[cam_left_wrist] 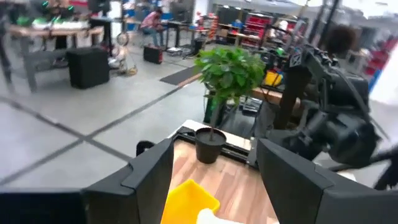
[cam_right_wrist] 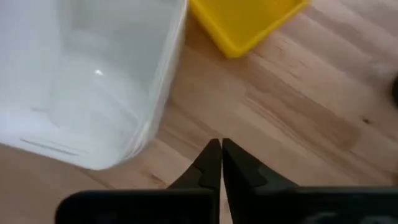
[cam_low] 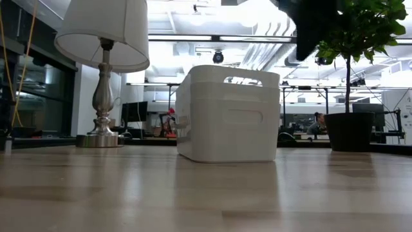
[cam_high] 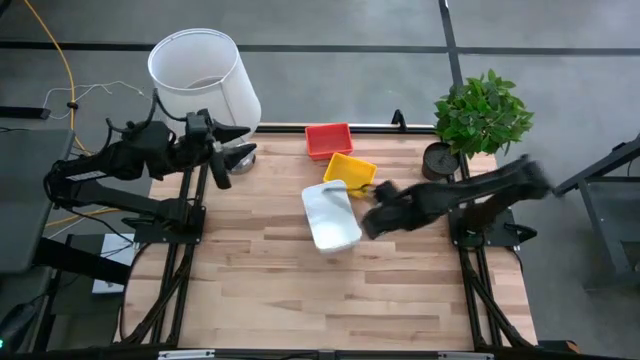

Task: Stack baskets by color
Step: Stack the top white bin on the bottom white bin

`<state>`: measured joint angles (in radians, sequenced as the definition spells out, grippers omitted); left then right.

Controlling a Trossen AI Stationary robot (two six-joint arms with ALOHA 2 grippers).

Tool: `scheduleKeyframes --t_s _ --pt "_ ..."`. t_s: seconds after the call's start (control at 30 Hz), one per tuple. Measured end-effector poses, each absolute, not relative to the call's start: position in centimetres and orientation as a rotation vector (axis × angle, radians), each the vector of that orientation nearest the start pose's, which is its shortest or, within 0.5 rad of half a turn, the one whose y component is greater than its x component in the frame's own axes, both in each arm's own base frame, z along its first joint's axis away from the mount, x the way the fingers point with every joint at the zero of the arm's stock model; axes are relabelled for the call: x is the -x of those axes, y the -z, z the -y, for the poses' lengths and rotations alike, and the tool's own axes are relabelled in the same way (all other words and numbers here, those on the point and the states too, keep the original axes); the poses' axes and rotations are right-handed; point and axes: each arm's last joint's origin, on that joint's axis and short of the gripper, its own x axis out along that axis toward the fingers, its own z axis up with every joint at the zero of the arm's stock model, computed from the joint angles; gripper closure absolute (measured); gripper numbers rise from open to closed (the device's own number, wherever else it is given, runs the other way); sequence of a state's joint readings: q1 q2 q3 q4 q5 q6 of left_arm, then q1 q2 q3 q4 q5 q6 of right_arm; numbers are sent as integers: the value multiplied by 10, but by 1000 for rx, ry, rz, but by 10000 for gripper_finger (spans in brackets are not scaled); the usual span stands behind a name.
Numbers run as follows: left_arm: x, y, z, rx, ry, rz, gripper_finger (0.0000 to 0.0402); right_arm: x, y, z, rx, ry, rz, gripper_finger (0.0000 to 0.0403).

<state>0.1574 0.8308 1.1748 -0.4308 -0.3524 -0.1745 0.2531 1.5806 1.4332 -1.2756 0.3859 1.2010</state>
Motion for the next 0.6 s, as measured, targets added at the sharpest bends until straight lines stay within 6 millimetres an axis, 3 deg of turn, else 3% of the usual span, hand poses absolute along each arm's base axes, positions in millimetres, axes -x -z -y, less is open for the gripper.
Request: scheduleKeyframes --t_s 0.13,0.3,0.5,0.6 --pt "-157 -414 -34 281 -546 -32 181 -239 -276 -44 -728 756 -892 397" --pt "-185 -362 -28 437 -540 -42 181 -211 -234 -26 -847 659 -745 401" --pt "-205 -301 -10 617 -543 18 184 -215 -192 -13 -970 568 -585 402" --pt "-206 -277 -6 659 -620 4 195 -223 -183 -8 -994 558 -509 403"
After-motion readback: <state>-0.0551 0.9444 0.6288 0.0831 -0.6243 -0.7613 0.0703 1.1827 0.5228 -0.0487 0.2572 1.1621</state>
